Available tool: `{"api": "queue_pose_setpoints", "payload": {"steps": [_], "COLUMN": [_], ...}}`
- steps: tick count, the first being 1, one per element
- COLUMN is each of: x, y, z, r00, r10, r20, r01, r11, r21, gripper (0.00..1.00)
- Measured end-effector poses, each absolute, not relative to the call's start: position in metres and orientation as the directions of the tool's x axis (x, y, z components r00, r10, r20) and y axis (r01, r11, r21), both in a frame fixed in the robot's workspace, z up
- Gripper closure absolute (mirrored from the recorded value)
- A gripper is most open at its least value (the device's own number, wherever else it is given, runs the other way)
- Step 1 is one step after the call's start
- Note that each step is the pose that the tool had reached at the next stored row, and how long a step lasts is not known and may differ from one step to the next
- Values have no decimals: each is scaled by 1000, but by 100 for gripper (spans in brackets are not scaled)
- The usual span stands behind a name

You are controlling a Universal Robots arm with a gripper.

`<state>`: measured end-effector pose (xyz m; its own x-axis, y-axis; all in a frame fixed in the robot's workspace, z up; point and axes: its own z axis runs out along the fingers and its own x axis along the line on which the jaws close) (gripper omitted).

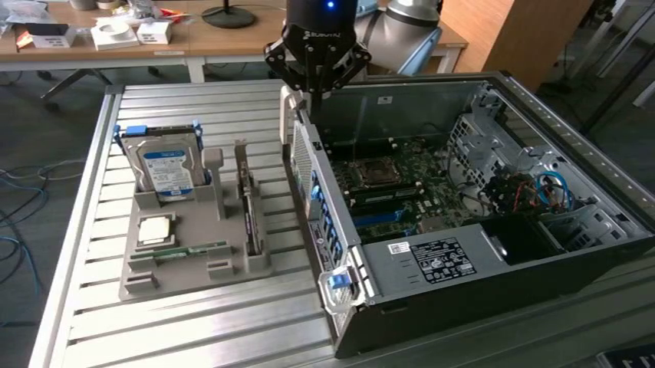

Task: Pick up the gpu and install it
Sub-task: 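Reach for the gpu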

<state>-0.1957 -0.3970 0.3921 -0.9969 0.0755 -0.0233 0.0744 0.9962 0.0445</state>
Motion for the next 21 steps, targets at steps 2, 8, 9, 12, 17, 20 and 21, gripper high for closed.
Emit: {"api": "queue_pose_setpoints", "payload": {"steps": [2, 8, 9, 12, 17, 20, 21], "x": [-200, -215, -218, -226, -240, -248, -251], "y": [-397, -394, -394, -393, -391, -390, -389], "z": [392, 392, 392, 392, 391, 391, 391], "r00": [-997, -997, -997, -997, -997, -997, -997], "r10": [75, 77, 77, 77, 78, 79, 79], "r20": [-23, -23, -23, -23, -23, -23, -23], "r01": [74, 75, 75, 76, 77, 78, 78], "r11": [996, 996, 996, 996, 996, 996, 996], "r21": [44, 44, 44, 44, 44, 44, 44], "gripper": [89, 89, 89, 89, 89, 89, 89]}}
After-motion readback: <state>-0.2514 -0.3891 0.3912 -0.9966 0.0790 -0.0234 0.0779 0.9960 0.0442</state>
